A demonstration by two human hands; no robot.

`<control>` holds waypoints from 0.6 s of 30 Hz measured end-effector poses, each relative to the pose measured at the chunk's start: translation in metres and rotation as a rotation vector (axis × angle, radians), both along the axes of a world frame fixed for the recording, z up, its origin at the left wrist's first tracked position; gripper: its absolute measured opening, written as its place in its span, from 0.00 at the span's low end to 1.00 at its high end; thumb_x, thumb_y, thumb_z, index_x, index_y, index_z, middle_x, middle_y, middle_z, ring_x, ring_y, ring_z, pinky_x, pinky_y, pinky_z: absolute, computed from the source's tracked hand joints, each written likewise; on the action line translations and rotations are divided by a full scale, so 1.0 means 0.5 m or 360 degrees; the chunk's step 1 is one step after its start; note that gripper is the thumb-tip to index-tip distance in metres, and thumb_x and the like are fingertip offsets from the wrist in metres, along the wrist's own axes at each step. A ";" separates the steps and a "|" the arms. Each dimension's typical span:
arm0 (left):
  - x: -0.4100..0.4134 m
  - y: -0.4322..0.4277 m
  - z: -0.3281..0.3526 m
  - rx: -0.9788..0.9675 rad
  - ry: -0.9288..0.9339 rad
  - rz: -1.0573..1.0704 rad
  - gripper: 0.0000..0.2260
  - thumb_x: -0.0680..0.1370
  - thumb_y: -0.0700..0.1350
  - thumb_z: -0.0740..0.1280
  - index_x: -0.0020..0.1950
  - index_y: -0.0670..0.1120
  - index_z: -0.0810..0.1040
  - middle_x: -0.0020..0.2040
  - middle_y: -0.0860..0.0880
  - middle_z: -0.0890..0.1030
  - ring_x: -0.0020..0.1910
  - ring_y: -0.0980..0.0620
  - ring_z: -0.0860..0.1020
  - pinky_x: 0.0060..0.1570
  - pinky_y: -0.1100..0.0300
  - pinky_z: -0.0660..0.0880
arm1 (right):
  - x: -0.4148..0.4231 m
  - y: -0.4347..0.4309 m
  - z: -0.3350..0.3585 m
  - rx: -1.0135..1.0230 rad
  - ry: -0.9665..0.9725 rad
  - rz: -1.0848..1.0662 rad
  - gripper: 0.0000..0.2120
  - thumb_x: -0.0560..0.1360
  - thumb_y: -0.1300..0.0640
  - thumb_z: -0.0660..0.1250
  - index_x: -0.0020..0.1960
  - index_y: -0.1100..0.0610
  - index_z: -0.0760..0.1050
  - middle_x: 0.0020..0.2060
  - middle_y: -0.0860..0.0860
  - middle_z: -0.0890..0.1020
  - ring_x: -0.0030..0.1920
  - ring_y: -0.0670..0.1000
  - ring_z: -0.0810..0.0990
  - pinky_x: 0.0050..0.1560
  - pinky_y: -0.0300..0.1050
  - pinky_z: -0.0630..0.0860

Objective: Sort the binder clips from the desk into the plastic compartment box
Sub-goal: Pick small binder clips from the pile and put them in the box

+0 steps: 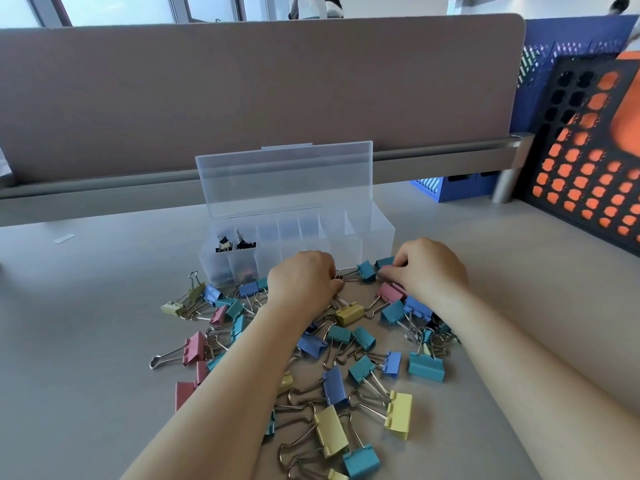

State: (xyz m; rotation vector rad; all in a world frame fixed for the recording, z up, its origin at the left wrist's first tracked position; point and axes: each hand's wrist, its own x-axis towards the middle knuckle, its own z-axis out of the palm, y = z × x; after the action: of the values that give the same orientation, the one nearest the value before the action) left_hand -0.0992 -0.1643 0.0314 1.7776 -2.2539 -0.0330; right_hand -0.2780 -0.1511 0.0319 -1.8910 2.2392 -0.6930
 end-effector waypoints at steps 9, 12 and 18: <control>-0.002 0.000 0.000 -0.0089 -0.0123 -0.0071 0.10 0.79 0.51 0.61 0.55 0.51 0.79 0.52 0.51 0.80 0.49 0.49 0.78 0.39 0.60 0.71 | 0.003 -0.008 -0.018 -0.0098 -0.0060 0.0055 0.12 0.73 0.52 0.68 0.37 0.60 0.77 0.32 0.57 0.79 0.34 0.57 0.75 0.33 0.42 0.65; -0.002 -0.001 0.000 -0.0098 -0.0142 -0.0087 0.11 0.79 0.53 0.62 0.57 0.51 0.77 0.54 0.51 0.79 0.50 0.49 0.78 0.39 0.59 0.70 | -0.005 -0.014 -0.021 -0.0064 -0.0304 0.0085 0.14 0.73 0.52 0.69 0.37 0.62 0.78 0.34 0.60 0.80 0.32 0.55 0.73 0.34 0.43 0.65; -0.004 0.002 0.001 -0.0074 -0.0110 -0.0077 0.12 0.78 0.55 0.63 0.58 0.52 0.78 0.55 0.52 0.80 0.52 0.50 0.77 0.40 0.59 0.69 | 0.023 -0.006 -0.011 -0.0011 -0.0530 0.0250 0.13 0.74 0.53 0.70 0.41 0.64 0.81 0.38 0.61 0.82 0.37 0.58 0.78 0.37 0.44 0.69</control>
State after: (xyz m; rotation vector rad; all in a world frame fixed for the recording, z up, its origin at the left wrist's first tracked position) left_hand -0.1011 -0.1631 0.0319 1.7259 -2.3257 0.0721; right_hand -0.2665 -0.1542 0.0265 -1.7762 1.8676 -0.9124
